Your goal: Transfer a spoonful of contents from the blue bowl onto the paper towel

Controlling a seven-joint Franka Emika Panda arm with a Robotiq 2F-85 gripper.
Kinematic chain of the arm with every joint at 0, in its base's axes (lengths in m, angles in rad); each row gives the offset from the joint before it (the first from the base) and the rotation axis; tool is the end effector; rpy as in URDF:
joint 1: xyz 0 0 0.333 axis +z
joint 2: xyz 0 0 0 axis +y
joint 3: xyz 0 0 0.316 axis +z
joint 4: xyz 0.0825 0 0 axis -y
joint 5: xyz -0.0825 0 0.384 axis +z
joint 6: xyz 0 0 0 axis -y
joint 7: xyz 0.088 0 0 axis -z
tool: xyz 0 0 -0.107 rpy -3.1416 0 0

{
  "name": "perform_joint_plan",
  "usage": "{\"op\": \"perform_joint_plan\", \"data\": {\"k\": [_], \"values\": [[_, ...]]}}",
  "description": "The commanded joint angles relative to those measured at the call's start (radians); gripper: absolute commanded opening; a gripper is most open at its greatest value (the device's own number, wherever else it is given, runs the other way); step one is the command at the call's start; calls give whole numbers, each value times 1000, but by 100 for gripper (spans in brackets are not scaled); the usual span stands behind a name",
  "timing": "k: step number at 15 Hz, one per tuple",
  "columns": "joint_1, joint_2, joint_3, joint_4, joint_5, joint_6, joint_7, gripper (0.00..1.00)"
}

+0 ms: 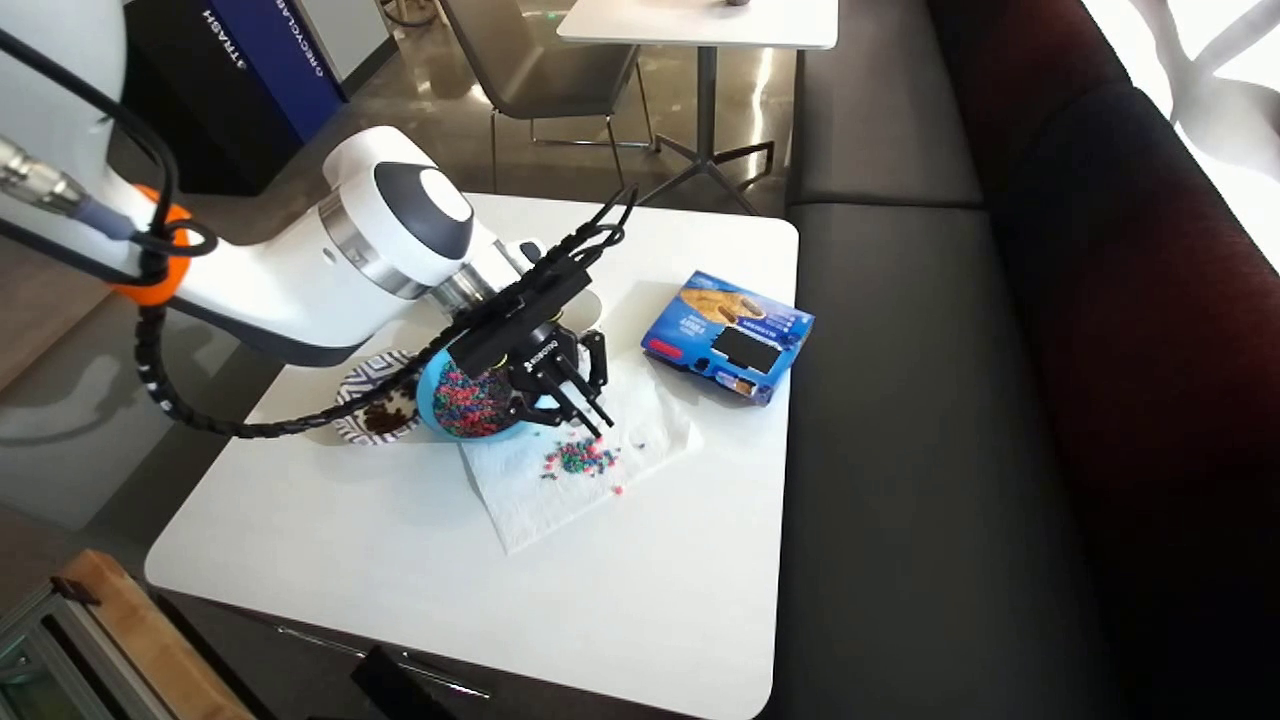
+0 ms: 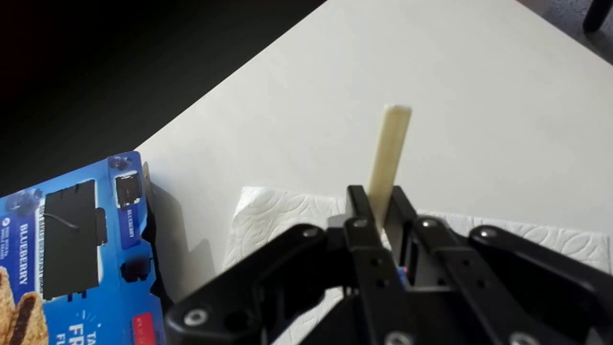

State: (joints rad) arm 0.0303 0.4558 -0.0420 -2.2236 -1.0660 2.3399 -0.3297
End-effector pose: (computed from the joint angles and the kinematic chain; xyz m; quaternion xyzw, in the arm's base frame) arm 0.5128 -0.0210 0.1474 0.7696 0.5390 -0.1987 0.2787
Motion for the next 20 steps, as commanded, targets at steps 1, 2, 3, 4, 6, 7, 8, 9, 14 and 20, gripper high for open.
{"op": "perform_joint_plan", "data": {"k": [1, 2, 3, 4, 6, 7, 8, 9, 14, 20], "values": [[-39, -26, 40, -21, 63, 3, -1, 3], [-49, -35, 45, -26, 89, 6, -10, 3], [-55, -40, 45, -29, 96, 14, -9, 3], [-42, -45, 30, -29, 45, 14, 21, 3], [-11, -52, 9, -24, -98, 1, 38, 3], [-4, -54, 8, -21, -158, -16, 36, 3], [-49, -57, 56, -37, 6, -5, -7, 3], [-18, -60, 24, -29, -152, 0, 52, 3], [-29, -66, 40, -37, -140, -7, 58, 3], [-95, -109, 58, -52, 96, 44, 41, 3]]}}
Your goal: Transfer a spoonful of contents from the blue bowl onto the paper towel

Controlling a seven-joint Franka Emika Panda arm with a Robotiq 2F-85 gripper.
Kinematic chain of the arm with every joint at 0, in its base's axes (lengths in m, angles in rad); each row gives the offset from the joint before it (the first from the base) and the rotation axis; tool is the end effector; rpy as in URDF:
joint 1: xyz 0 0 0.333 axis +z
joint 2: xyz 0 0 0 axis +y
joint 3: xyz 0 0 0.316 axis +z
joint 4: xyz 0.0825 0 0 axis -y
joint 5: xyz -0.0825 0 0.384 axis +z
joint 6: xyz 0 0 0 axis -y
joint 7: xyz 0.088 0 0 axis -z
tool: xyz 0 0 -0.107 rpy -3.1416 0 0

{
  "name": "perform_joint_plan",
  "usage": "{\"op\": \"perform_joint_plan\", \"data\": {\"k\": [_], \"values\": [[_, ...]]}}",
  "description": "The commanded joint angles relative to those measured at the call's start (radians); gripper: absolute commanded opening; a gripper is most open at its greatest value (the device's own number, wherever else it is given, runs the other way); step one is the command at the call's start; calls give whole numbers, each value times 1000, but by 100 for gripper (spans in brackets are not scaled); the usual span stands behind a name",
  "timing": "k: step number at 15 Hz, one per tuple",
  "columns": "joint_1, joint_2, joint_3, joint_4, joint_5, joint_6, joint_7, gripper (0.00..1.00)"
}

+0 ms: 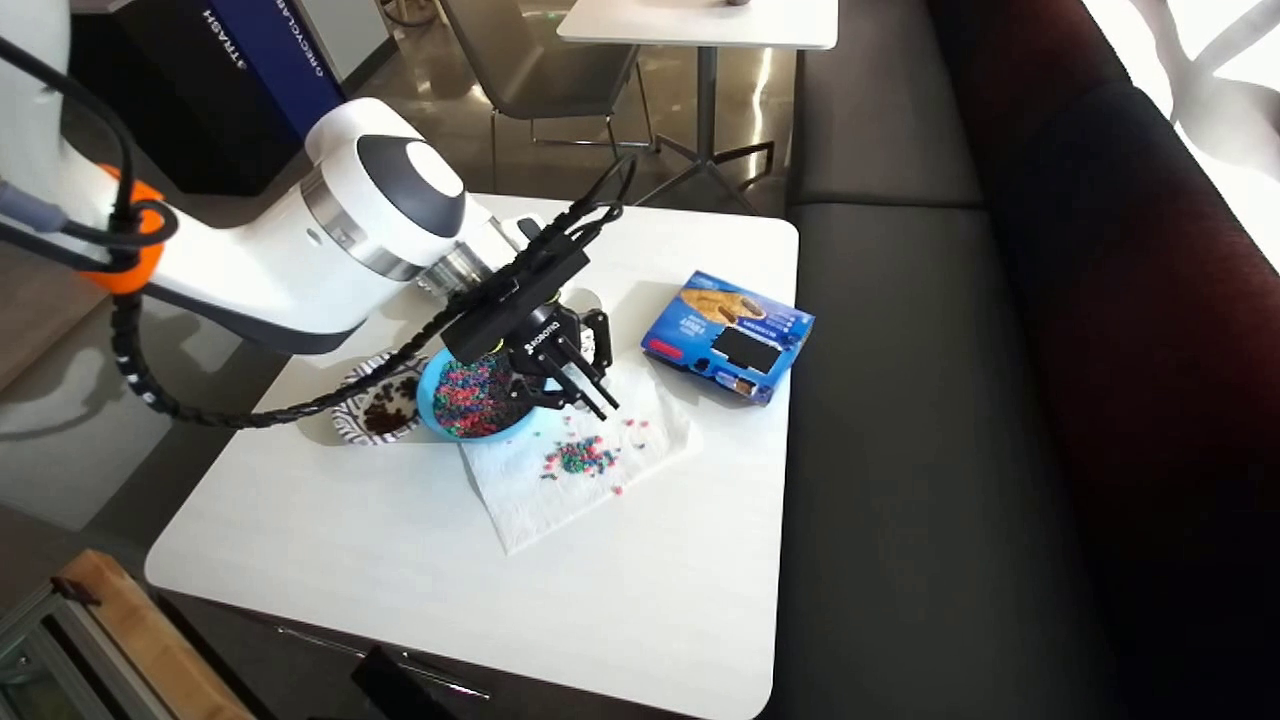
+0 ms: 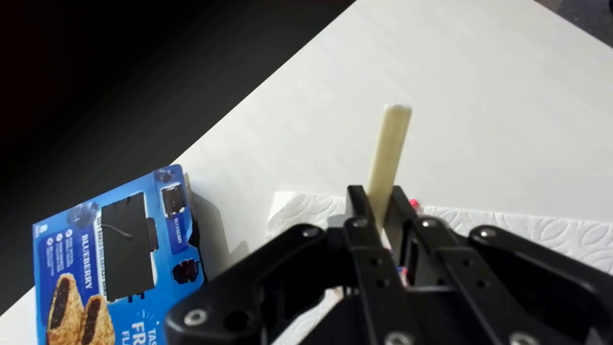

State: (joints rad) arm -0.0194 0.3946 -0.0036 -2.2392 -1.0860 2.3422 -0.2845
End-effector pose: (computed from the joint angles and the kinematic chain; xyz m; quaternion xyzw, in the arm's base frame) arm 0.5167 -0.0256 0.1738 0.7861 0.5171 -0.1714 0.2920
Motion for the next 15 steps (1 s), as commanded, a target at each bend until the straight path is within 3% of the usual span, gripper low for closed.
{"op": "perform_joint_plan", "data": {"k": [1, 9, 15], "values": [[-55, -56, 17, -36, 160, 53, -4, 3], [-140, -144, -37, -106, 470, 237, 3, 3], [-185, -179, -148, -257, 573, 562, 48, 3]]}}
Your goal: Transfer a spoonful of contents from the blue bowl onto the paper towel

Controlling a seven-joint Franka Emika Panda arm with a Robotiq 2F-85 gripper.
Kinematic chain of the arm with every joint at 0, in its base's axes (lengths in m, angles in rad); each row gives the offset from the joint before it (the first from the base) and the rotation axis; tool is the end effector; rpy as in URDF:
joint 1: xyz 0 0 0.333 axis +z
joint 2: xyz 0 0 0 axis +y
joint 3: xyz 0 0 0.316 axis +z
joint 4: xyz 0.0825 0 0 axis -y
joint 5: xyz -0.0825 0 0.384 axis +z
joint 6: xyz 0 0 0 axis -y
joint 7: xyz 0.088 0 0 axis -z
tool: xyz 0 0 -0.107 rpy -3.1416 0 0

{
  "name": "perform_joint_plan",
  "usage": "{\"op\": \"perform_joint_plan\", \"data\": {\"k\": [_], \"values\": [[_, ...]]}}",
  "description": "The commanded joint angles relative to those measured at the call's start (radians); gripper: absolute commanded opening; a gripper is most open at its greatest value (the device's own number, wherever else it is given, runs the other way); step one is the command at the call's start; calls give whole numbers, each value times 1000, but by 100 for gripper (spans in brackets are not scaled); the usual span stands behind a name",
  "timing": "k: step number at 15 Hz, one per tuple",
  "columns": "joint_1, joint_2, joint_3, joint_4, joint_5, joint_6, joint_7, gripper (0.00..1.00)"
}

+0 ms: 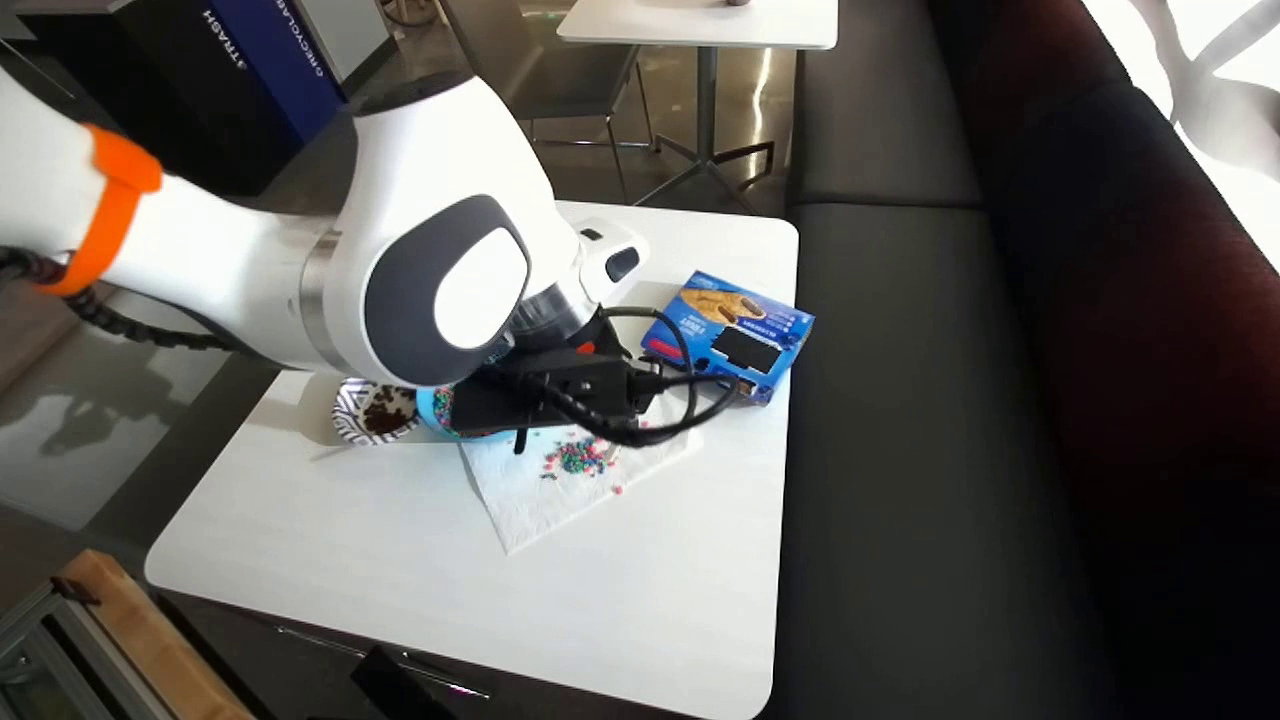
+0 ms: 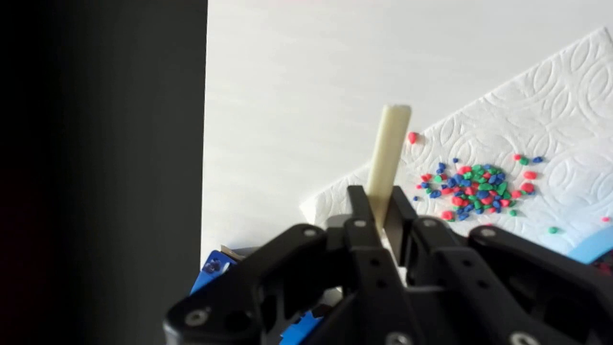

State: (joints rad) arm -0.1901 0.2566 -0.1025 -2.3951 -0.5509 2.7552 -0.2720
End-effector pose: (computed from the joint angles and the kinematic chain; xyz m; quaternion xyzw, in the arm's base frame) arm 0.4911 -0.1268 0.2176 0.9615 0.2386 0.0099 0.1361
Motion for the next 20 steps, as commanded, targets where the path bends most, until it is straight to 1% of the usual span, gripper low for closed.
{"op": "perform_joint_plan", "data": {"k": [1, 2, 3, 4, 8, 9, 10, 11, 15, 18, 20], "values": [[-16, -40, -83, -123, 28, 218, 56, 3], [-12, -35, -121, -142, 11, 293, 80, 3], [10, -8, -99, -80, 37, 200, 18, 3], [7, -8, -116, -92, 38, 225, 11, 14], [19, -7, -115, -83, 37, 224, 8, 14], [20, -7, -115, -83, 37, 224, 8, 3], [27, -10, -120, -89, 25, 193, 3, 3], [32, -12, -129, -98, 11, 188, -1, 3], [25, -24, -122, -129, 16, 118, -49, 3], [24, -15, -126, -125, 7, 59, -60, 3], [21, 6, -128, -113, 2, 47, -65, 3]]}}
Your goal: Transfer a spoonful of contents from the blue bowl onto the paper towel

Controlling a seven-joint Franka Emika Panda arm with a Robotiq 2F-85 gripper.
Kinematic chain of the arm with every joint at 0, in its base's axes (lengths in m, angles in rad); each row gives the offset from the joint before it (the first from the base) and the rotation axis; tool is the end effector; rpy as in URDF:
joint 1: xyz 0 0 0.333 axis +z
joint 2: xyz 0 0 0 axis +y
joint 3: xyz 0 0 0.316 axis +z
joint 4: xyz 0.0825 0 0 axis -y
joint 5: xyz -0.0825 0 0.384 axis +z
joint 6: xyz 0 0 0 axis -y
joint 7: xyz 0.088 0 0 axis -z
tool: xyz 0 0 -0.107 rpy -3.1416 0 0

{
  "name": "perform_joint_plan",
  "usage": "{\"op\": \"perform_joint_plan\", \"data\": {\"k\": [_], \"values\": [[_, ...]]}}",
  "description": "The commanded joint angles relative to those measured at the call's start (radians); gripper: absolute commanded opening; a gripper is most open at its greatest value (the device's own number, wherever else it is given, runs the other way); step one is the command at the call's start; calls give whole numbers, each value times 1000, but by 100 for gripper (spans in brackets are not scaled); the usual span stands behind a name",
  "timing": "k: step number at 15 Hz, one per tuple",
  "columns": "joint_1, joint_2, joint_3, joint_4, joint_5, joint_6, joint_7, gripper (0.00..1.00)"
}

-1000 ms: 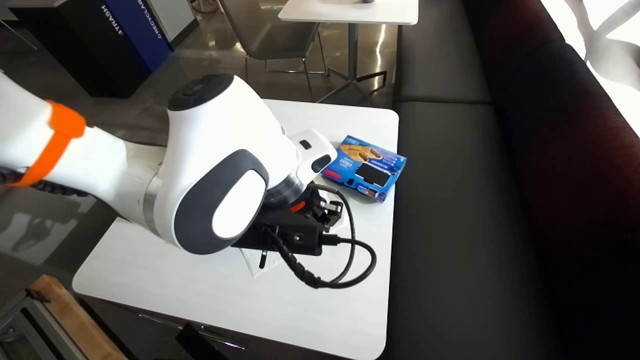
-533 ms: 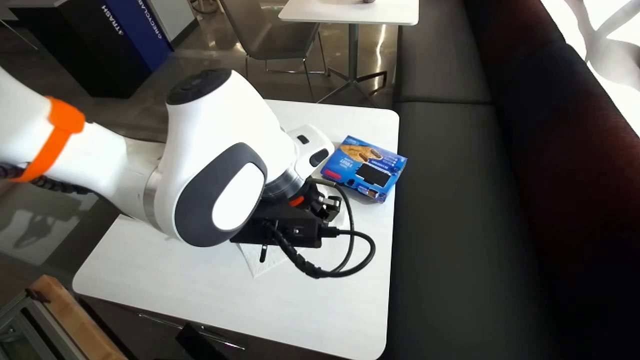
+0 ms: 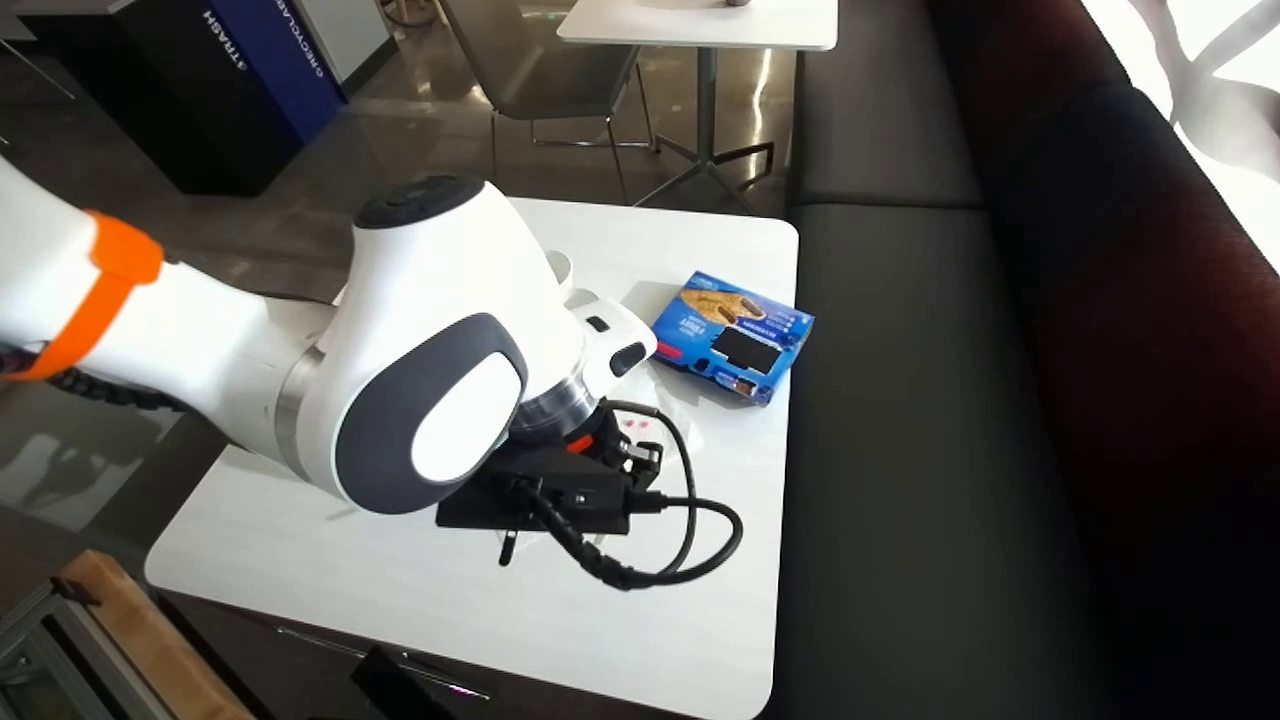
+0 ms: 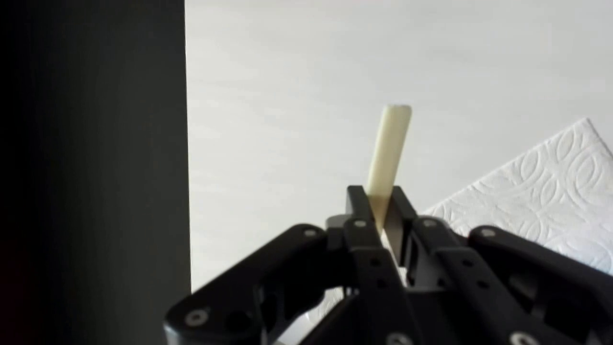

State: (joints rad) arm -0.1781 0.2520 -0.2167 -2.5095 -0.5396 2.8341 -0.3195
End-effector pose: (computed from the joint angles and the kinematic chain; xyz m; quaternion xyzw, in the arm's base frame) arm 0.4397 -0.1594 0.1908 0.9684 0.2185 -0.0113 0.1199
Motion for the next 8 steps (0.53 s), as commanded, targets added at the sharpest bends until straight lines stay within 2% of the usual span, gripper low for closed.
{"op": "perform_joint_plan", "data": {"k": [1, 8], "values": [[6, 21, -12, 5, -9, -33, -23, 3], [47, 115, -48, 36, -119, -70, 1, 3]]}}
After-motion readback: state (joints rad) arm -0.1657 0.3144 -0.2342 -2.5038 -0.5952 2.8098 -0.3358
